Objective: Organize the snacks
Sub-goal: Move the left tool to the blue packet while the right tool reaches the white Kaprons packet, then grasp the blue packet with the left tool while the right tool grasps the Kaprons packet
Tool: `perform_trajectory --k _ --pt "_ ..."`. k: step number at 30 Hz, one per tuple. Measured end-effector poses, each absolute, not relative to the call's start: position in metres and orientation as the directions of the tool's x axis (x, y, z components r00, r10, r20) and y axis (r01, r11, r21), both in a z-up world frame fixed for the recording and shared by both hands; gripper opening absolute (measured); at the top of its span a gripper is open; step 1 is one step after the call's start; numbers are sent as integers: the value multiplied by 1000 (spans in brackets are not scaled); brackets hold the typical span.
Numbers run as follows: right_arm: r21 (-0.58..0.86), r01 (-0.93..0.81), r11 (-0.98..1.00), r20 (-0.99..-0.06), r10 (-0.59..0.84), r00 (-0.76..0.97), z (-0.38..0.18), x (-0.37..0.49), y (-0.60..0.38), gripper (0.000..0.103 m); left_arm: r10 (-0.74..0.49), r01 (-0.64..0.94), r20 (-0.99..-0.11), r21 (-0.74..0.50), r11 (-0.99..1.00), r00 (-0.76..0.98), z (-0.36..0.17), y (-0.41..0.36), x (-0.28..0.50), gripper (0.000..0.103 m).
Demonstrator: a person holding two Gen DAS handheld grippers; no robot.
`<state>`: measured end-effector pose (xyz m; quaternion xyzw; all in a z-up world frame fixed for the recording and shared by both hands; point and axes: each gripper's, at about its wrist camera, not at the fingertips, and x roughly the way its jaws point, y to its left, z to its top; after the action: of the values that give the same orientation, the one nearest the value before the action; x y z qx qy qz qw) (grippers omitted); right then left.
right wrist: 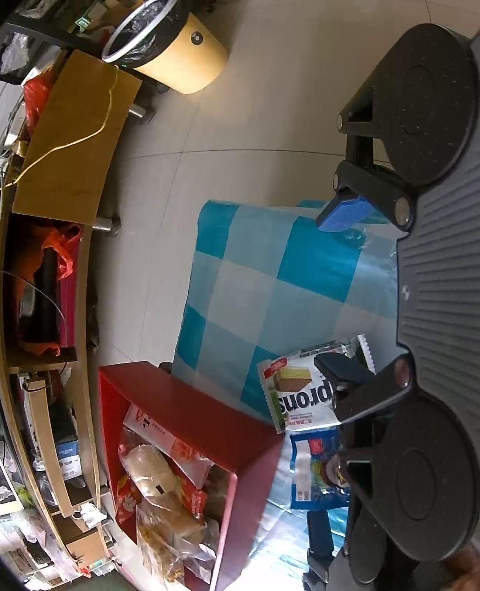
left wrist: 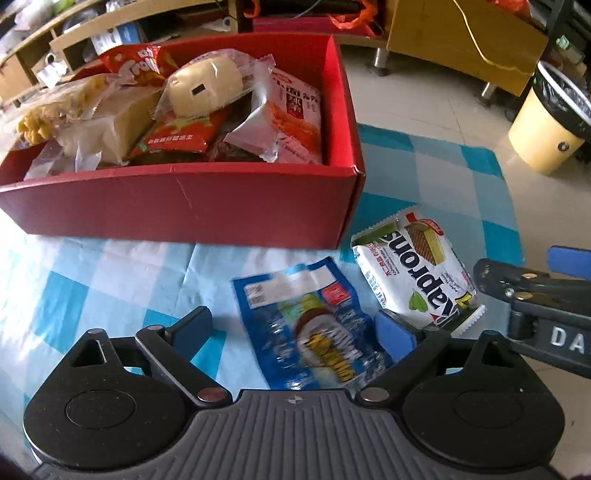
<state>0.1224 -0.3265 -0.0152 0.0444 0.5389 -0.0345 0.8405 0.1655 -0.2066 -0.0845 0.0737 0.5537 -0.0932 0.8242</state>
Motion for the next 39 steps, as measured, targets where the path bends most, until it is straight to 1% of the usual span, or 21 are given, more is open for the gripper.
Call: perform_trajectory --k 1,3,5,7,11,12,13,15,17,18,20,24,26,28,29,30,32,33,34,39 --pt "41 110 993 -910 -8 415 -16 124 -327 72 -76 249 -925 20 968 373 -84 -205 163 92" --pt "57 102 993 -912 10 410 -18 126 -325 72 -88 287 -923 25 958 374 -81 -198 157 81" --pt "57 83 995 -915 19 403 -21 128 -318 72 -92 312 -926 29 950 367 -77 -186 150 75" --pt "58 59 997 -918 30 395 -25 132 -309 73 -69 322 -935 50 945 347 -75 -172 144 75" --pt "86 29 996 -916 68 395 -28 140 -296 78 -57 365 -943 71 928 328 -71 -145 129 76" --pt "85 23 996 -918 69 391 -29 142 -293 78 -57 374 -944 72 924 324 -70 -142 126 76" --pt "85 19 996 -919 71 387 -30 144 -289 79 -63 382 -945 68 921 321 -67 -137 124 78" --pt "89 -7 996 -925 85 370 -32 147 -281 82 -68 375 -940 66 925 333 -66 -131 125 90" --pt "78 -45 996 -933 89 348 -37 148 -272 82 -79 352 -936 49 935 343 -66 -124 127 92" --pt "63 -68 996 -937 83 338 -41 149 -267 82 -90 345 -937 34 938 337 -67 -121 130 92" --pt "24 -84 996 -937 52 346 -45 149 -260 86 -91 346 -942 27 938 322 -71 -122 137 93" --pt "44 -42 998 -933 56 355 -48 151 -264 92 -88 372 -936 49 927 341 -73 -125 141 94" --pt "35 -34 999 -930 45 364 -51 150 -260 97 -93 371 -938 40 928 335 -73 -123 142 90" --pt "30 -30 999 -931 39 363 -51 148 -258 98 -92 368 -936 43 929 341 -70 -120 140 84" --pt "34 -35 999 -934 44 353 -49 147 -258 94 -94 370 -934 43 928 344 -68 -119 138 77" --pt "30 -42 999 -935 43 352 -46 144 -257 90 -98 374 -935 39 927 341 -65 -116 135 76" --pt "28 -43 999 -935 41 352 -41 135 -254 73 -85 376 -939 50 925 333 -65 -111 130 76" --pt "23 -54 998 -937 40 348 -38 130 -251 68 -83 376 -939 52 925 334 -65 -108 126 76" --pt "41 -53 998 -938 57 341 -36 124 -249 60 -82 375 -941 50 926 328 -65 -105 124 76" --pt "46 -93 995 -949 72 307 -31 93 -231 58 -77 374 -948 47 926 308 -63 -85 104 77"
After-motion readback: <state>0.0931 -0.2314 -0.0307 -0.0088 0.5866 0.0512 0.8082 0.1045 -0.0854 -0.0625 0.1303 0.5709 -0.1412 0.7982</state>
